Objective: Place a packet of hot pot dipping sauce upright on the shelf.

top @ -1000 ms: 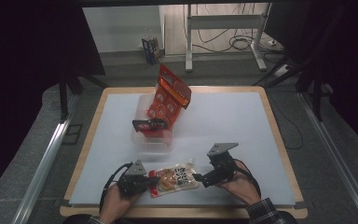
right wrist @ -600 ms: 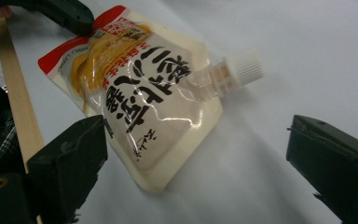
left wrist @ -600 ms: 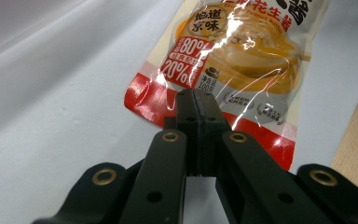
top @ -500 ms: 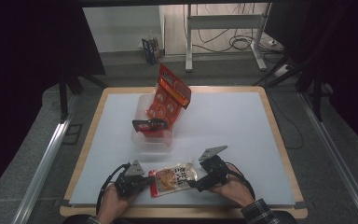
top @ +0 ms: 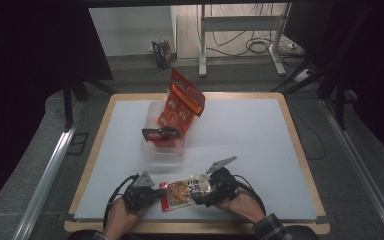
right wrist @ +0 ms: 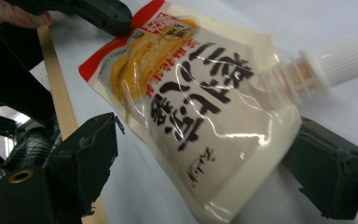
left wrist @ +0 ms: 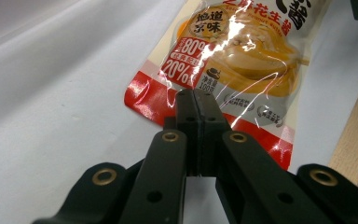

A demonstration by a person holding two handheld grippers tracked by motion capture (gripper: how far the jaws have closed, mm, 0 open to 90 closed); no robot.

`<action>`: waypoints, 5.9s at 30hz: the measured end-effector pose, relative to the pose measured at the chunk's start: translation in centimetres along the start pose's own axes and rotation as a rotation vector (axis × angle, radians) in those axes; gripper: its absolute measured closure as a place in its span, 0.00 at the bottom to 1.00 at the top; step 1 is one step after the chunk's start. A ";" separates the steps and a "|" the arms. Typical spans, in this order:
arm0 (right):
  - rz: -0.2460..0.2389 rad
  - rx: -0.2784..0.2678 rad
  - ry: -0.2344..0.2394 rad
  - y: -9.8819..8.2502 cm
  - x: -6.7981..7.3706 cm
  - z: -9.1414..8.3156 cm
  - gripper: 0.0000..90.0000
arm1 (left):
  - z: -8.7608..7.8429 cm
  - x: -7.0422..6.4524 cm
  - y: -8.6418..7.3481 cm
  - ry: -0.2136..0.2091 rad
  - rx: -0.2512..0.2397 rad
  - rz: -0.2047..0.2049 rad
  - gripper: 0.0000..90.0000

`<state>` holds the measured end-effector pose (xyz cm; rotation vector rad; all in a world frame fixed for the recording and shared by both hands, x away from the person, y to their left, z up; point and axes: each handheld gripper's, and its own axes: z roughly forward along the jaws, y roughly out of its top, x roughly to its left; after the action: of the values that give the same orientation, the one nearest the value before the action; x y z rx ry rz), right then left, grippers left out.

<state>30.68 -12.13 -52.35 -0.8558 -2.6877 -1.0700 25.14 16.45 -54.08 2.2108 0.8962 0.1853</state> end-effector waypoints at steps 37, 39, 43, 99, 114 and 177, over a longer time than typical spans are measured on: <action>-0.089 -0.118 0.084 4.8 1.8 -2.2 0.87 | -1.5 -1.4 0.5 0.070 -0.116 0.058 0.41; -0.099 -0.122 0.084 5.1 1.9 -2.6 0.87 | -1.6 -1.4 0.5 0.069 -0.145 0.047 0.35; -0.120 -0.130 0.074 5.6 2.0 -3.5 0.87 | -1.8 -1.2 0.5 0.069 -0.166 0.034 0.28; -0.186 -0.255 0.001 14.2 -0.7 -9.1 0.88 | -2.1 -1.3 0.1 0.148 -0.131 0.099 0.06; -0.200 -0.259 0.017 16.2 -0.6 -7.3 0.88 | -2.2 -1.5 0.0 0.153 -0.136 0.107 0.05; -0.308 -0.129 -0.019 19.4 1.2 3.7 0.83 | -2.6 -1.5 -0.1 0.179 -0.139 0.116 0.05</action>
<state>40.67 2.35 -43.20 -0.4774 -2.8563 -1.3140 22.97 17.05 -52.05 2.1414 0.8237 0.4921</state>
